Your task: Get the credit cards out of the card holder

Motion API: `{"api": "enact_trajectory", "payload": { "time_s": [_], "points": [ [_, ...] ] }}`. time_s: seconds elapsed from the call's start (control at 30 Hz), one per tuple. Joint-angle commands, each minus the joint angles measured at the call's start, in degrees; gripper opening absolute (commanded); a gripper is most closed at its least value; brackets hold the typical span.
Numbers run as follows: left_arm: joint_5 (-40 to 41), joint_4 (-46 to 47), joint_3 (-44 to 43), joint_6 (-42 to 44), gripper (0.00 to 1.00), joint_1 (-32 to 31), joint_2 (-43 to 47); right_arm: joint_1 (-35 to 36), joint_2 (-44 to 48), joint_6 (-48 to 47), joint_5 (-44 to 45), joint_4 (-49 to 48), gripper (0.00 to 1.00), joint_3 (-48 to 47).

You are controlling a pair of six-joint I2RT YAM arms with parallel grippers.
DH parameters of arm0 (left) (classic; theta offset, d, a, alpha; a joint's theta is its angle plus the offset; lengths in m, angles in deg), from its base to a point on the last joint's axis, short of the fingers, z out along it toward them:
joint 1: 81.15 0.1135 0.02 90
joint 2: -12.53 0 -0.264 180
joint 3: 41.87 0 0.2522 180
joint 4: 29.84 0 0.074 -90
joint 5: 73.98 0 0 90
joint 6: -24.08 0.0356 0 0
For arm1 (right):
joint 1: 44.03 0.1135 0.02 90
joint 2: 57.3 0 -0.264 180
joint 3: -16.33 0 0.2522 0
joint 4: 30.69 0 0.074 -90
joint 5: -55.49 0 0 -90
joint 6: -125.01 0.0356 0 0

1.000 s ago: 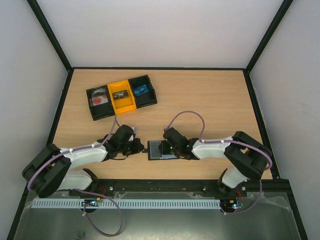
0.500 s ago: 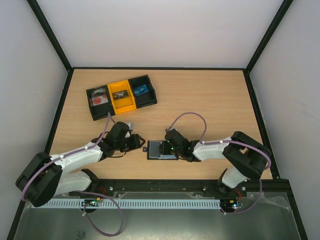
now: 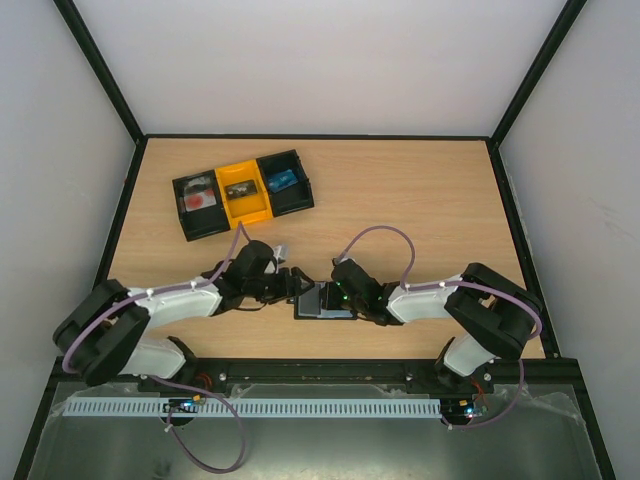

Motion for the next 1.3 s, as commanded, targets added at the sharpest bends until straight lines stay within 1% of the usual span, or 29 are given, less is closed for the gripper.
{"api": "enact_trajectory", "payload": {
  "time_s": [0.0, 0.2, 0.9, 1.13, 1.27],
  "points": [
    [-3.2, 5.59, -1.34, -0.47, 0.75, 0.14, -4.48, 0.12, -2.05, 0.36, 1.12, 4.1, 0.02, 2.38],
    [-1.89, 5.93, -1.41, -0.17, 0.75, 0.66, -6.56, 0.16, -1.9, 0.4, 1.12, 3.81, 0.02, 2.64],
    [-3.71, 9.25, -0.22, -1.83, 0.76, 0.85, -8.07, 0.18, -2.4, 0.1, 0.71, 3.47, 0.02, 2.55],
    [-0.47, 5.13, -1.16, 0.17, 0.76, 0.85, -8.1, 0.19, -2.52, 0.11, 0.62, 3.44, 0.02, 2.42],
    [0.41, 4.59, -0.91, 0.3, 0.76, 0.85, -7.69, 0.11, -2.39, 0.1, 0.67, 3.47, 0.02, 2.42]
  ]
}}
